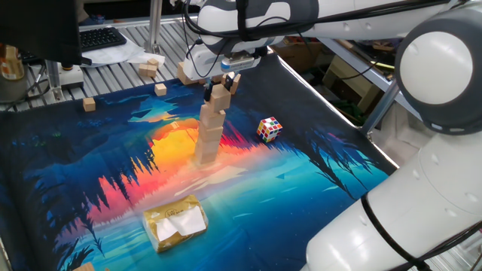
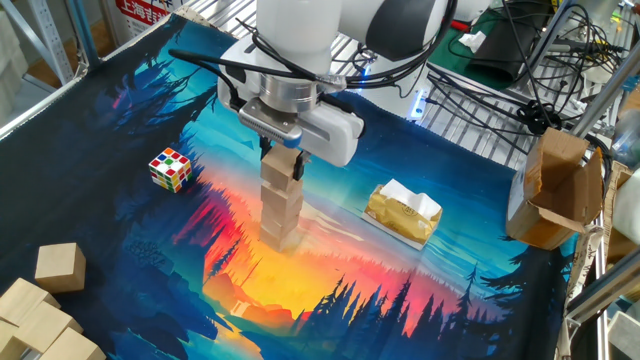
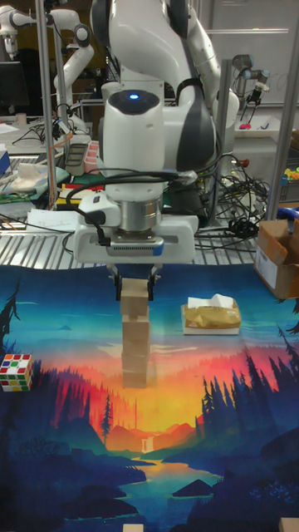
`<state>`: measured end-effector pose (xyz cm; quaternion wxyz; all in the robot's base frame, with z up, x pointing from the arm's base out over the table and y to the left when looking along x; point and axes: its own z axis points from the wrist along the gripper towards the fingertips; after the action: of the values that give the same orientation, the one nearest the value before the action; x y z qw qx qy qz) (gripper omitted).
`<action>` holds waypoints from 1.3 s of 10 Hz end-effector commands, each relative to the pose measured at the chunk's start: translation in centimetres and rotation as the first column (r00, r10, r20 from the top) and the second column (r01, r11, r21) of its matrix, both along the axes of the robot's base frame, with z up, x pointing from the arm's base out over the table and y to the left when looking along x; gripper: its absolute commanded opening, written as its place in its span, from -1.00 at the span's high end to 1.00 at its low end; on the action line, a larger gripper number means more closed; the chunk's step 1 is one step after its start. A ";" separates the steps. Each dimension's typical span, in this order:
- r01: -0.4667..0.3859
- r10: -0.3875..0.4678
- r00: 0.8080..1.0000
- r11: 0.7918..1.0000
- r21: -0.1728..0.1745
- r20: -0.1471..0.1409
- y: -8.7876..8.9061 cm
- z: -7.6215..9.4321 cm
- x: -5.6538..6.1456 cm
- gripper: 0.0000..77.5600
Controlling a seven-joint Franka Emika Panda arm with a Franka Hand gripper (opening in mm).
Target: Stack the blocks in a vertical line of five
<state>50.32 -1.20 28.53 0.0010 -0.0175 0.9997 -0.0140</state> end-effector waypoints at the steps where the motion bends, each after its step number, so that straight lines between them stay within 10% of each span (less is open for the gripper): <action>1: 0.003 -0.003 1.000 1.000 0.002 0.006 0.1 -0.1 -0.2 0.97; 13: 0.025 -0.025 1.000 1.000 0.009 0.005 0.3 -0.5 -0.5 0.97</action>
<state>49.75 -0.93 27.88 0.0018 -0.0052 0.9999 -0.0096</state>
